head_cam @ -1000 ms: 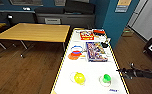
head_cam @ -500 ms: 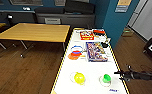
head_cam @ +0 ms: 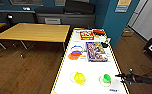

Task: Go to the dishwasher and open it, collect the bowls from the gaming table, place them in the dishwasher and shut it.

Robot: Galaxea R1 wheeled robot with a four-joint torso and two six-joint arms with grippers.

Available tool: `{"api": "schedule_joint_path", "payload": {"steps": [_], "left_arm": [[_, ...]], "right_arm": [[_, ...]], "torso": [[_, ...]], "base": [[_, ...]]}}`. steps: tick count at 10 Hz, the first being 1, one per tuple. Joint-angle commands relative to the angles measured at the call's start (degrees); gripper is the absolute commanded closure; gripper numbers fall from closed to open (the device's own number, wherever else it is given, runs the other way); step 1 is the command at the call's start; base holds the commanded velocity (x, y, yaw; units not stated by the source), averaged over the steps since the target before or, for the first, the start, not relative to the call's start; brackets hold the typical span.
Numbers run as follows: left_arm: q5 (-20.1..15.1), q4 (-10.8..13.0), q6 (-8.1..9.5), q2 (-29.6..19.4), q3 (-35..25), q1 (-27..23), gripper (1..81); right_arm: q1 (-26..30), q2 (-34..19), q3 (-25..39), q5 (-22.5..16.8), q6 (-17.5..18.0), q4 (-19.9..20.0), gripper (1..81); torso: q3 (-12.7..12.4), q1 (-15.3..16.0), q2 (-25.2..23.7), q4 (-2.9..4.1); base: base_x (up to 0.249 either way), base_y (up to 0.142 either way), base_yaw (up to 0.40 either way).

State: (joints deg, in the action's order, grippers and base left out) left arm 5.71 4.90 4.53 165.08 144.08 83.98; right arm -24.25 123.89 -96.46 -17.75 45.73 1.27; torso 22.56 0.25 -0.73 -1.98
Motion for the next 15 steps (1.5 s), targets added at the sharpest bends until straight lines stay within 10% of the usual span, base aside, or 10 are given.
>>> {"api": "schedule_joint_path", "payload": {"steps": [1,15], "left_arm": [[-4.0,-0.2,-0.05,-0.6,-0.3,0.2,1.0],[-4.0,-0.2,-0.05,-0.5,0.2,0.4,1.0]], "right_arm": [[7.0,0.0,0.8,-1.3,0.2,0.5,1.0],[6.7,5.7,-6.4,-0.4,1.7,1.9,1.0]], "torso": [[0.0,0.0,0.0,0.00],[0.0,0.0,0.0,0.00]], "base": [[0.000,0.000,0.000],[0.000,0.000,0.000]]}}
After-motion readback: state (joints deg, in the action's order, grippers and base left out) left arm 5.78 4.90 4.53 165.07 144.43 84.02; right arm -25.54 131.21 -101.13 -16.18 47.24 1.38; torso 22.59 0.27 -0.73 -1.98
